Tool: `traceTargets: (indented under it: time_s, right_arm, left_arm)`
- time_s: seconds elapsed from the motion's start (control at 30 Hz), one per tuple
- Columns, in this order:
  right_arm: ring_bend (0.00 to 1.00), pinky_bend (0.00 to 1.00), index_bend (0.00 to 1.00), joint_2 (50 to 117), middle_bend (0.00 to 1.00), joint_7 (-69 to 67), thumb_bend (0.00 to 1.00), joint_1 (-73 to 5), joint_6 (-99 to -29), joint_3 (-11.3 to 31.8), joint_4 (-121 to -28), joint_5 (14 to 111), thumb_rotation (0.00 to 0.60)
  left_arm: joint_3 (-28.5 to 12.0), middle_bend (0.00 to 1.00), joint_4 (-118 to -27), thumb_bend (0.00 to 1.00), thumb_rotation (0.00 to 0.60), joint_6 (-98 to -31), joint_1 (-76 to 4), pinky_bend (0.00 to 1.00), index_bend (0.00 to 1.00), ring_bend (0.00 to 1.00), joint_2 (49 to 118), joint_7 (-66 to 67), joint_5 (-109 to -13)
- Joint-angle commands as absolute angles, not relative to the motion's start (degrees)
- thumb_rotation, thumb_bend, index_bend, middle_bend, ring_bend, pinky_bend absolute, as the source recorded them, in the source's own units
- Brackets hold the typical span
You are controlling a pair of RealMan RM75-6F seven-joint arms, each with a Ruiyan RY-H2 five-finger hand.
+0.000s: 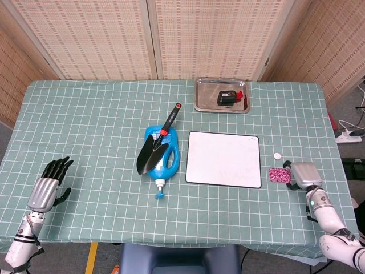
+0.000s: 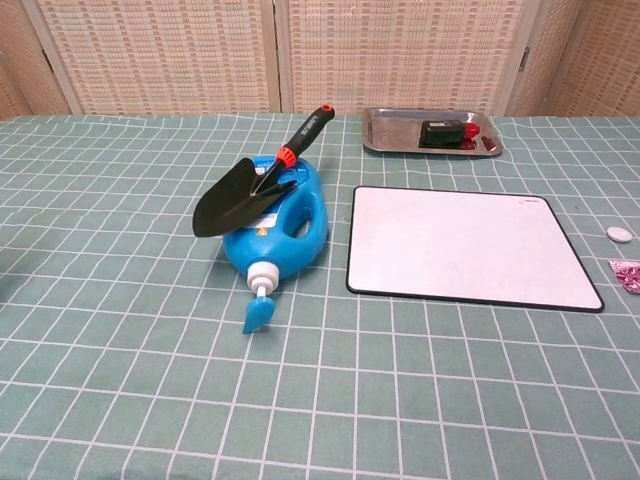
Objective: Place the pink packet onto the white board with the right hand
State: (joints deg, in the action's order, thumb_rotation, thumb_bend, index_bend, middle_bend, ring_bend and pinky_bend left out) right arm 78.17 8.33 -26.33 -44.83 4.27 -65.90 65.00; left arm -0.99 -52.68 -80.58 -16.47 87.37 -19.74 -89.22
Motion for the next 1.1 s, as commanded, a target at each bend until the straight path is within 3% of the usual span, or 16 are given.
traceTargets:
  time_s: [0.03, 1.1]
  right_arm:
    - [0.99, 1.0, 0.3, 78.2, 1.0, 8.1, 0.27, -26.4, -44.4, 4.4, -65.7, 64.6, 0.6]
    - [0.99, 1.0, 0.33, 80.1, 1.0, 7.6, 0.24, -28.1, -41.2, 4.4, -63.4, 63.1, 0.6]
  left_arm:
    - [-1.0, 0.0, -52.8, 0.32, 0.6, -80.5, -16.5, 0.0, 0.0, 0.0, 87.3, -19.8, -89.2]
    - [-1.0, 0.0, -53.4, 0.32, 0.6, -79.8, -16.5, 0.0, 0.0, 0.0, 86.9, -20.4, -88.9]
